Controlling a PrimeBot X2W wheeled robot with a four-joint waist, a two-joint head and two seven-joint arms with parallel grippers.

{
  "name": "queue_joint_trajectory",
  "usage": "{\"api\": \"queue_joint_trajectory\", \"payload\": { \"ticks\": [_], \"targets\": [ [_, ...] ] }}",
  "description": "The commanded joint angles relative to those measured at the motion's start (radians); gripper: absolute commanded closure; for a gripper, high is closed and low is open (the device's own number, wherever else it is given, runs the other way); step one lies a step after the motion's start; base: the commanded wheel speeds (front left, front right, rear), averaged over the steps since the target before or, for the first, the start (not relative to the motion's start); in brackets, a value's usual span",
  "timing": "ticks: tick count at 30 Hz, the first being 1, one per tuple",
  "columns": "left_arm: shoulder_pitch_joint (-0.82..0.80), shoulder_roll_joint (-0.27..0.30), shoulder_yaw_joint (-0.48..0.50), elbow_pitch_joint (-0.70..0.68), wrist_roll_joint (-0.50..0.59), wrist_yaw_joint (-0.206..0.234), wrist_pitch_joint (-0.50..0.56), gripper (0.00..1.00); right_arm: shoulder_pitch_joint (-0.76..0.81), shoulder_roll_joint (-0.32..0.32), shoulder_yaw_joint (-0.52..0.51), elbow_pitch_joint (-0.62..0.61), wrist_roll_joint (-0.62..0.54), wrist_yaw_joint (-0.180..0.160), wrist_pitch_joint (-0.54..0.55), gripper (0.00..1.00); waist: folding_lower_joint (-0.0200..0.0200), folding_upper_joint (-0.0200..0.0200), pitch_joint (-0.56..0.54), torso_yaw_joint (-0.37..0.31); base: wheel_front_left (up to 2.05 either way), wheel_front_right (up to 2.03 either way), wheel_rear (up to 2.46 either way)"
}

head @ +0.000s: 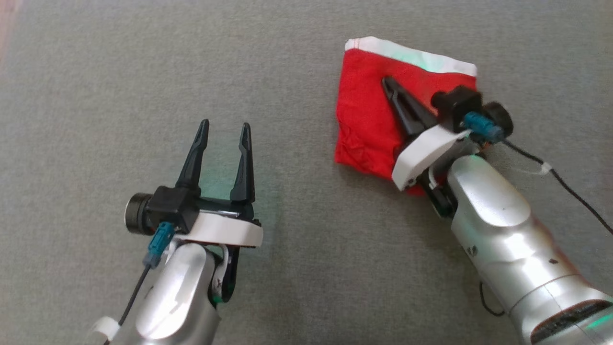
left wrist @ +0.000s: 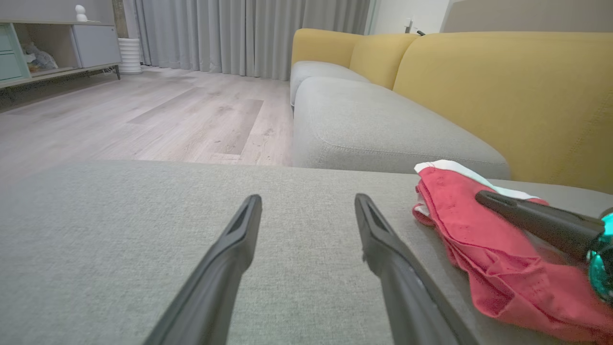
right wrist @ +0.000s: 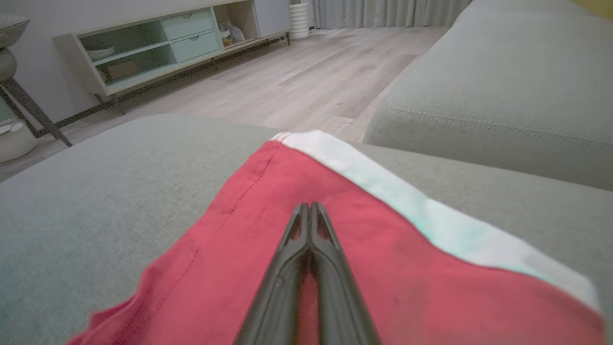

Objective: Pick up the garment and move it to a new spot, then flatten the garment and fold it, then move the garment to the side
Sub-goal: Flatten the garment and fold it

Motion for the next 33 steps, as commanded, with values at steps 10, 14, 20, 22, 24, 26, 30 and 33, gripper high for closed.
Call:
{"api": "queue_joint_trajectory", "payload": {
  "ticks": [10,14,20,22,24,26,30,33],
  "targets": [
    [-0.013,0.008,0.027,-0.032,-0.018,0.013,-0.008,0.0,-0.017,0.022,0.176,0.105,0.079,-0.001,0.049,1.0,0.0,0.0,0.007,0.027,0.0,0.0,0.0],
    [-0.008,0.008,0.039,-0.029,-0.014,0.015,-0.008,0.0,-0.017,0.022,0.189,0.108,0.11,-0.001,0.02,1.0,0.0,0.0,-0.015,0.006,0.0,0.0,0.0],
    [0.003,0.008,0.061,-0.027,-0.001,0.011,-0.008,0.0,-0.007,0.022,0.114,0.072,0.127,-0.001,-0.009,1.0,0.0,0.0,-0.055,-0.032,0.0,0.0,0.0],
    [0.01,0.008,0.073,-0.027,0.005,0.009,-0.008,0.0,0.008,0.022,0.051,0.015,0.105,-0.001,-0.01,1.0,0.0,0.0,-0.072,-0.051,0.0,0.0,0.0],
    [0.021,0.008,0.089,-0.029,0.012,0.005,-0.008,0.0,0.071,0.021,-0.068,-0.082,0.046,-0.001,-0.011,1.0,0.0,0.0,-0.096,-0.08,0.0,0.0,0.0],
    [0.028,0.008,0.098,-0.028,0.017,0.002,-0.008,0.0,0.129,0.02,-0.143,-0.149,0.004,-0.001,-0.011,1.0,0.0,0.0,-0.112,-0.099,0.0,0.0,0.0],
    [0.046,0.008,0.113,-0.025,0.023,-0.004,-0.008,0.0,0.257,0.019,-0.271,-0.28,-0.065,-0.001,-0.011,1.0,0.0,0.0,-0.144,-0.132,0.0,0.0,0.0],
    [0.06,0.008,0.118,-0.024,0.025,-0.008,-0.008,0.0,0.358,0.02,-0.338,-0.397,-0.101,-0.001,-0.011,1.0,0.0,0.0,-0.163,-0.151,0.0,0.0,0.0]
  ]
}}
